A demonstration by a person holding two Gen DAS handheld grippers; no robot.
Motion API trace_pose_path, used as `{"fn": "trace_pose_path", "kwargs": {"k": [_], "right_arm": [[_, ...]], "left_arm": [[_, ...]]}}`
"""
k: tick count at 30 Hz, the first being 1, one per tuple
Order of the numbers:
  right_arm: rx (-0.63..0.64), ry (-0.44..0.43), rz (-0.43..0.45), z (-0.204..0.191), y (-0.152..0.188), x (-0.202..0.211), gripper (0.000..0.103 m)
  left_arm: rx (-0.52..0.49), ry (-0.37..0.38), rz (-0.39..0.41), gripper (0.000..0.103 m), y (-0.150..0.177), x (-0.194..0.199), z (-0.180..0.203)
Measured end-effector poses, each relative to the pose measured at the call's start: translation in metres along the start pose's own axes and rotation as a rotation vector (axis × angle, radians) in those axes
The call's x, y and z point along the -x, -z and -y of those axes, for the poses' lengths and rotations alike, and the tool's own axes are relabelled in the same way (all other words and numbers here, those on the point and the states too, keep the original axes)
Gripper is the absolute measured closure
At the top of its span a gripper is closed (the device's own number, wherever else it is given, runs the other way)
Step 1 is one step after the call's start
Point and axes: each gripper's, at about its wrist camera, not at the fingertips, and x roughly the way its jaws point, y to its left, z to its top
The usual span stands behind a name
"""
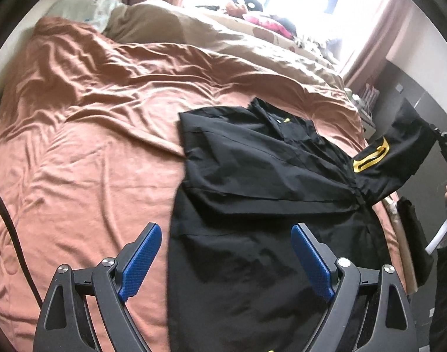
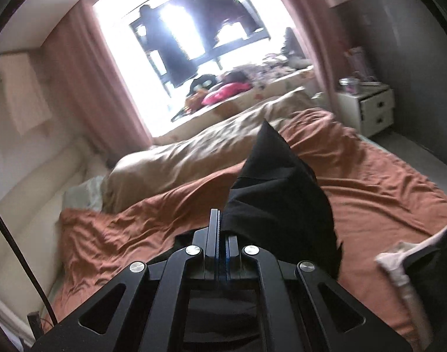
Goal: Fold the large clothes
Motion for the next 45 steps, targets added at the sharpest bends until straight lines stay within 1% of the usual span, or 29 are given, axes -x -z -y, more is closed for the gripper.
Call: {"fn": "trace_pose_path", "kwargs": {"k": [1, 2, 4, 5, 9, 14, 16, 19, 22, 23, 24, 25, 26, 27, 28, 32, 35, 39, 43, 44, 45], "right_arm": [[0.016, -0.014, -0.013, -0.013, 0.005, -0.006, 0.103], [0.026, -0.022, -0.024, -0.012, 0.001, -0.013, 0.103], [0.042, -0.042, -0.052, -0.028, 0.008, -0.027, 0.103], [0.042, -0.049, -0.065, -0.016, 0.002, -0.042, 0.103], [0.079, -0.068, -0.125, -0.018, 0.012, -0.084, 0.103], [0.043, -0.061, -0.265, -0.019, 0.047, -0.143, 0.103], [0.038, -0.03, -0.305, -0.015, 0.062, -0.165, 0.103], [0.034, -0.033, -0.355, -0.012, 0.081, -0.185, 0.103], [0.037, -0.035, -0.403, -0.018, 0.094, -0.192, 0.102], [0.036, -0.038, -0.428, -0.02, 0.098, -0.195, 0.1], [0.031, -0.044, -0.447, -0.019, 0.1, -0.194, 0.094], [0.019, -0.06, -0.47, -0.016, 0.102, -0.194, 0.079], [0.011, -0.079, -0.482, -0.02, 0.108, -0.186, 0.065], [0.004, -0.098, -0.488, -0.019, 0.109, -0.185, 0.033], [0.0, -0.11, -0.49, -0.019, 0.109, -0.186, 0.021], [-0.01, -0.127, -0.509, 0.007, 0.114, -0.168, 0.021], [-0.013, -0.131, -0.493, 0.031, 0.112, -0.148, 0.021], [0.002, -0.077, -0.456, 0.073, 0.096, -0.117, 0.021], [-0.023, -0.036, -0.417, 0.115, 0.079, -0.09, 0.021], [-0.032, -0.022, -0.401, 0.127, 0.074, -0.082, 0.021], [-0.035, -0.026, -0.394, 0.135, 0.07, -0.078, 0.021]], "left_arm": [[0.008, -0.002, 0.005, 0.012, 0.002, 0.004, -0.007], [0.016, -0.005, 0.011, 0.012, 0.004, 0.008, -0.013], [0.032, -0.013, 0.021, 0.012, 0.008, 0.017, -0.028], [0.041, -0.018, 0.025, 0.012, 0.01, 0.021, -0.035], [0.072, -0.046, 0.042, 0.012, 0.017, 0.04, -0.063], [0.113, -0.107, 0.056, 0.012, 0.024, 0.067, -0.103], [0.13, -0.12, 0.061, 0.012, 0.026, 0.075, -0.115], [0.146, -0.135, 0.065, 0.012, 0.028, 0.084, -0.125], [0.144, -0.134, 0.07, 0.012, 0.028, 0.085, -0.124], [0.143, -0.127, 0.069, 0.012, 0.028, 0.083, -0.122], [0.142, -0.121, 0.066, 0.012, 0.027, 0.08, -0.12], [0.139, -0.112, 0.062, 0.012, 0.026, 0.076, -0.115], [0.133, -0.104, 0.058, 0.012, 0.026, 0.072, -0.11], [0.125, -0.096, 0.053, 0.012, 0.024, 0.068, -0.105], [0.112, -0.089, 0.046, 0.012, 0.023, 0.063, -0.098], [0.062, -0.078, 0.004, 0.012, 0.016, 0.043, -0.067], [0.006, -0.052, 0.006, 0.012, 0.009, 0.032, -0.035], [-0.04, -0.008, -0.009, 0.012, -0.002, 0.011, 0.006], [-0.095, 0.031, -0.04, 0.012, -0.012, -0.017, 0.053], [-0.12, 0.042, -0.049, 0.012, -0.015, -0.026, 0.07], [-0.135, 0.048, -0.052, 0.012, -0.016, -0.031, 0.079]]}}
